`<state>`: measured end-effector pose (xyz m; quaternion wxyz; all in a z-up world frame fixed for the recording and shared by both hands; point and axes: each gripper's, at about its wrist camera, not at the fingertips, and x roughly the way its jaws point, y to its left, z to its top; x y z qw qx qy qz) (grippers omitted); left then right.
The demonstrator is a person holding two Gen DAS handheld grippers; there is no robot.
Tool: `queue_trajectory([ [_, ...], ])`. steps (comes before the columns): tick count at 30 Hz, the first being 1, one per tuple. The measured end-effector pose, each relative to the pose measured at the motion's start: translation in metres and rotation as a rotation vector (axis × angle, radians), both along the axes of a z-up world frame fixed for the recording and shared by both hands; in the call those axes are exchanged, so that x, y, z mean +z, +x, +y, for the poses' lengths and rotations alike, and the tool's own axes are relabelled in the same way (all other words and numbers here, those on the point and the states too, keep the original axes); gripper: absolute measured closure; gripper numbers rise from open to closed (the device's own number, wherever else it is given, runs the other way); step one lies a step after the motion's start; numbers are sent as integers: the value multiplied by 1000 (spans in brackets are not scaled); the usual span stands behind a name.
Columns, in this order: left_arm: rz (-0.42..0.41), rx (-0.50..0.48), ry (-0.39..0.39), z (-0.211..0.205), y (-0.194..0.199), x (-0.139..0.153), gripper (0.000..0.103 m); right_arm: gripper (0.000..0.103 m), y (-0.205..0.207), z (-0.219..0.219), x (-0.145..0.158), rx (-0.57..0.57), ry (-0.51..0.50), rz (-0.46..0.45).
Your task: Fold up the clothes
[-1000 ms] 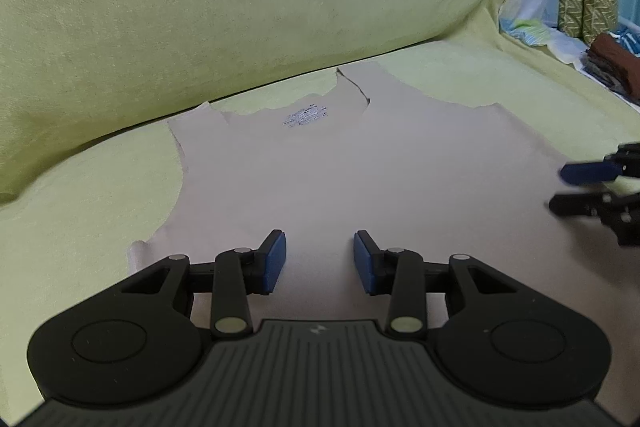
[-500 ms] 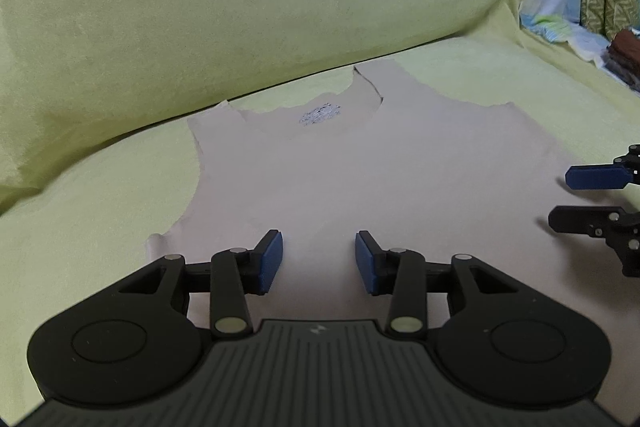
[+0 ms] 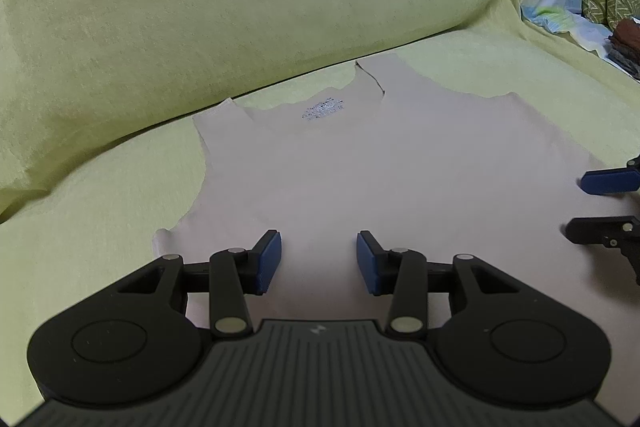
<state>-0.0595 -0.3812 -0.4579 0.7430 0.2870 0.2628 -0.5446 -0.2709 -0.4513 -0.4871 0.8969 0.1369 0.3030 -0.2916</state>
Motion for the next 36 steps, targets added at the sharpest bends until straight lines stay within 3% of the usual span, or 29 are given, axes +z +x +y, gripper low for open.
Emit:
queue_trajectory([
  [19,-41,-45,31,4,-24,1,55,56,-40,19,5,-27,26,4],
  [27,4,-80,-20,43,-38,14,49,55,-52,29,5,-37,43,-29],
  [36,16,-119,14,86,-51,-3,47,54,-64,49,1,-45,-14,18],
])
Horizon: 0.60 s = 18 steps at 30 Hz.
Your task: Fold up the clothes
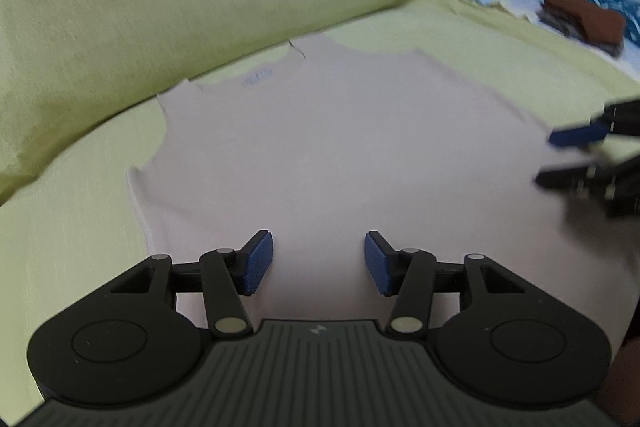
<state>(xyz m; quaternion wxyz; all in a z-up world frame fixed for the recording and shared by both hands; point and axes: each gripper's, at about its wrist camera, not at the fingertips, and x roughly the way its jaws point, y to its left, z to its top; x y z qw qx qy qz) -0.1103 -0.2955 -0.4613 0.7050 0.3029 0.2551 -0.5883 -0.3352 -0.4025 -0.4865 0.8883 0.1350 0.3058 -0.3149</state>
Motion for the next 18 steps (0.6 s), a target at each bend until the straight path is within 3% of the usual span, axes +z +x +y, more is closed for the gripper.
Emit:
queue_trajectory([
  [15,35,46,-6,42,-10,7,47,54,-49,42,-7,-60,-7,-18],
  [18,39,57,-39,57,-19,13,47,54,-59,55,-3,-63,-39,-71],
])
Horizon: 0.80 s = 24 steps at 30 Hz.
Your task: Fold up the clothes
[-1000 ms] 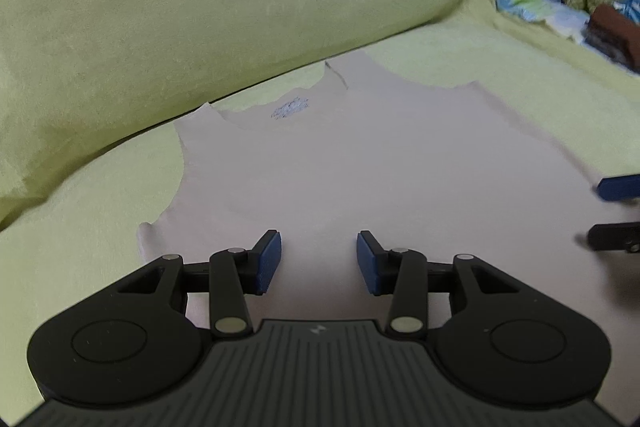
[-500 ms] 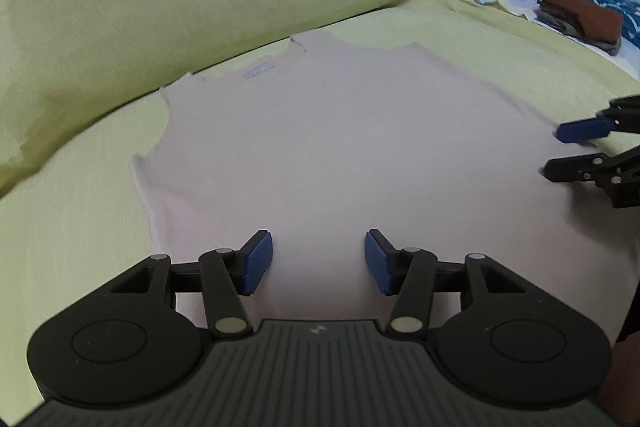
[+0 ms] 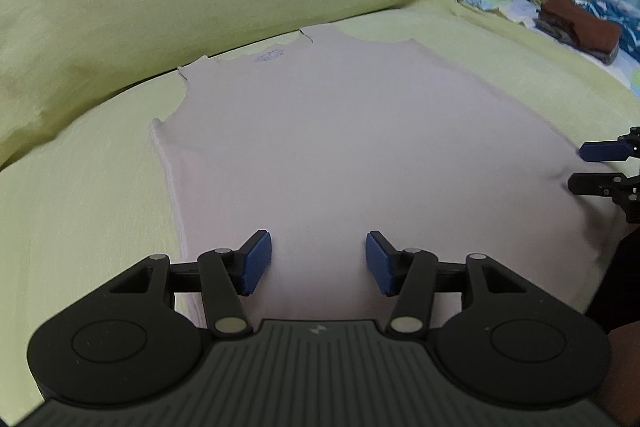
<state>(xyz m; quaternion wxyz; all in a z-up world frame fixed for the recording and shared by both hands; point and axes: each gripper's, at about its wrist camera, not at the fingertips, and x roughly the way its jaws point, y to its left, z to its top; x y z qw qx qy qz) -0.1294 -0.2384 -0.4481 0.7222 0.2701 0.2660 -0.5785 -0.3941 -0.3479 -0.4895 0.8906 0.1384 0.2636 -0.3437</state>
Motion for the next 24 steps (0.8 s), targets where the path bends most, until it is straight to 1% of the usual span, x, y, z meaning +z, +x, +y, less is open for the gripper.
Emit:
queue_trajectory([
  [3,10,-16,-6,7,-8,0,47,54,-1,5,3,6,-34,-25],
  [5,6,-32,12,8,-11,-3,47,54,7,5,3,33,-53,-15],
  [8,-26,-40,41,9,-13,-9,47,54,20,6,1,69,-47,-8],
  [11,-18,-40,66,15,-11,-15,46,52,30,11,-6,88,-46,52],
  [16,-4,-34,69,30,-12,-17,46,52,20,24,-6,86,-43,75],
  [19,-1,-37,73,38,-15,-17,46,50,14,35,-7,77,-49,89],
  [21,19,-25,52,43,-12,-13,46,49,12,40,-7,70,-50,89],
  [24,43,1,-9,44,-5,-5,46,49,13,40,-1,66,-72,48],
])
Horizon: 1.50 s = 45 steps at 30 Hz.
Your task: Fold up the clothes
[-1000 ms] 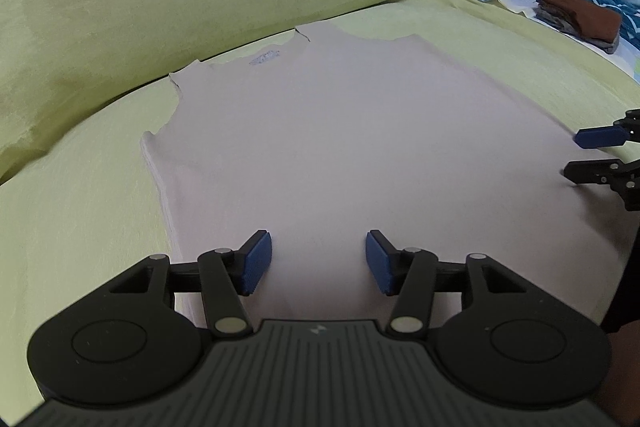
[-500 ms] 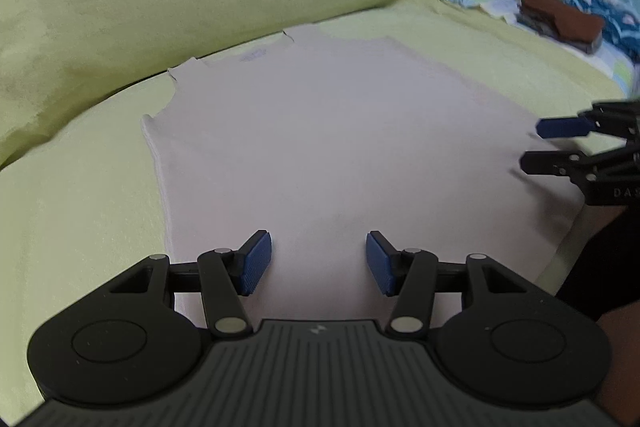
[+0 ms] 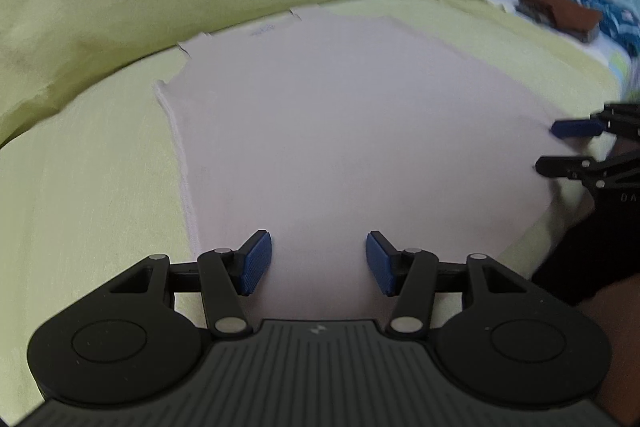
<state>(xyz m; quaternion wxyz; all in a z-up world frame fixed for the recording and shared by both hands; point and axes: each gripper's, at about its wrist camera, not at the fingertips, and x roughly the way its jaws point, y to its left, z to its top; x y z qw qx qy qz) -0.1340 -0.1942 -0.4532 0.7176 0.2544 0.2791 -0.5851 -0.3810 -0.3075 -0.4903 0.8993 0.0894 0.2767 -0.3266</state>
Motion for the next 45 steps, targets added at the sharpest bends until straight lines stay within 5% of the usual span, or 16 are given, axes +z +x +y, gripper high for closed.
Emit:
queue_trajectory([
  [4,4,17,-15,-7,4,0,46,49,18,-6,6,26,-31,-45],
  [11,-20,-20,24,-7,-7,-16,46,49,50,-6,-8,72,-33,8],
  [26,-7,-14,40,29,-20,-15,46,48,21,26,-6,70,-4,60],
  [36,31,-50,-24,24,-26,-6,46,48,34,41,1,151,-43,-9],
  [45,-9,-77,36,27,-34,-18,46,46,41,49,-5,185,-46,58],
])
